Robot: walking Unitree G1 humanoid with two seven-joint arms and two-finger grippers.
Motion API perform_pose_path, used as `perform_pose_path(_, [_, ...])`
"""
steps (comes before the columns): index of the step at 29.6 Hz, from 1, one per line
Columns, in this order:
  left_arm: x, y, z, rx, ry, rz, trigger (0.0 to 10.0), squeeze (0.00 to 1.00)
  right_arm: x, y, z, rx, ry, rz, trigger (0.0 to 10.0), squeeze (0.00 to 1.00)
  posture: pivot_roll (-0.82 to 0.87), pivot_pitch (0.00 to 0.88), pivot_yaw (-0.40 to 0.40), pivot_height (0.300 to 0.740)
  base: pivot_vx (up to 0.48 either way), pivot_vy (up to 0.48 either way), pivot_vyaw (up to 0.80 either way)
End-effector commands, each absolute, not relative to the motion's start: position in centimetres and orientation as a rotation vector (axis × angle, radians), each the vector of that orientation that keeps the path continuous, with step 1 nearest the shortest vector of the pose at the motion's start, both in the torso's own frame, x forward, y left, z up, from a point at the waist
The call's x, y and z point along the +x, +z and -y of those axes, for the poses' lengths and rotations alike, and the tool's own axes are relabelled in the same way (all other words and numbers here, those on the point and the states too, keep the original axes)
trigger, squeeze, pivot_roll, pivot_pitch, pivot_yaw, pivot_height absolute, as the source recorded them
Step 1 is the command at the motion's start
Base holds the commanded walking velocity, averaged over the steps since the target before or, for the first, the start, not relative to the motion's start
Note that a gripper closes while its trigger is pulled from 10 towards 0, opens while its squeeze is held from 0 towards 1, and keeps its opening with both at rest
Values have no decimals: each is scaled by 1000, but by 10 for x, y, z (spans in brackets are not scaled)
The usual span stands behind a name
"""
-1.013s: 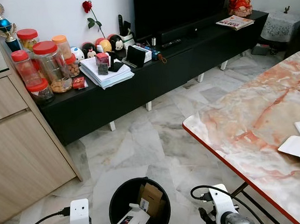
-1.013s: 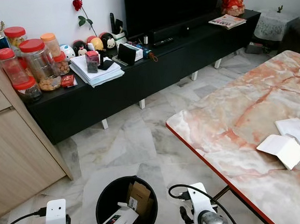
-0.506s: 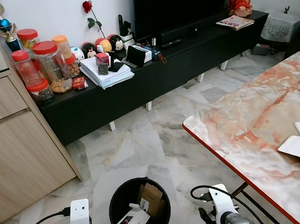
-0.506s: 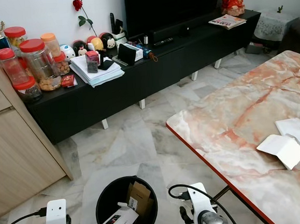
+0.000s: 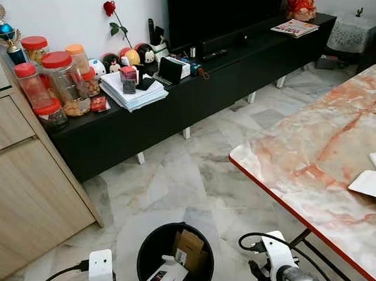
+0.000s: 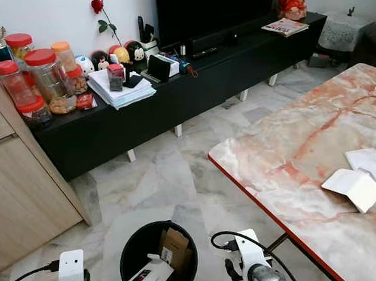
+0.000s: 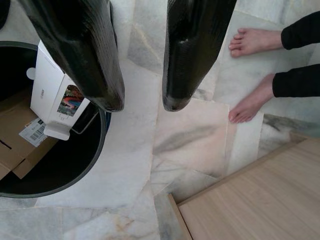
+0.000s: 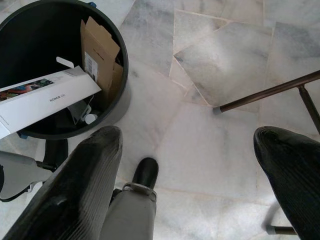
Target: Picking trash to rubbish bin
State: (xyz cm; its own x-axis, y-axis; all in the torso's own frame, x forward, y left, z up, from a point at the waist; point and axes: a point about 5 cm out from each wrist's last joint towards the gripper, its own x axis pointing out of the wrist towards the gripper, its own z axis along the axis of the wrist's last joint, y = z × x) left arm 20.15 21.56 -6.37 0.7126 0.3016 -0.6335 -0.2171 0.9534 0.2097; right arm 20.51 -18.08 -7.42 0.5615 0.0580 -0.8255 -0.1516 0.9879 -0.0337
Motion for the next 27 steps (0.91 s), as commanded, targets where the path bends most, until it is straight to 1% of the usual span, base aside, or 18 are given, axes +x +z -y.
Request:
perform_pose_path(1, [200,-65,-216,104,299,-737,10000,0,207,-73,183,-107,119,-956,10000,0,-21,0,-42,740,0,0,0])
perform_pose_path(27, [199,-66,-216,102,297,-742,10000,0,206,-73,182,-106,127,-956,10000,0,-25,0,-39,740,0,0,0])
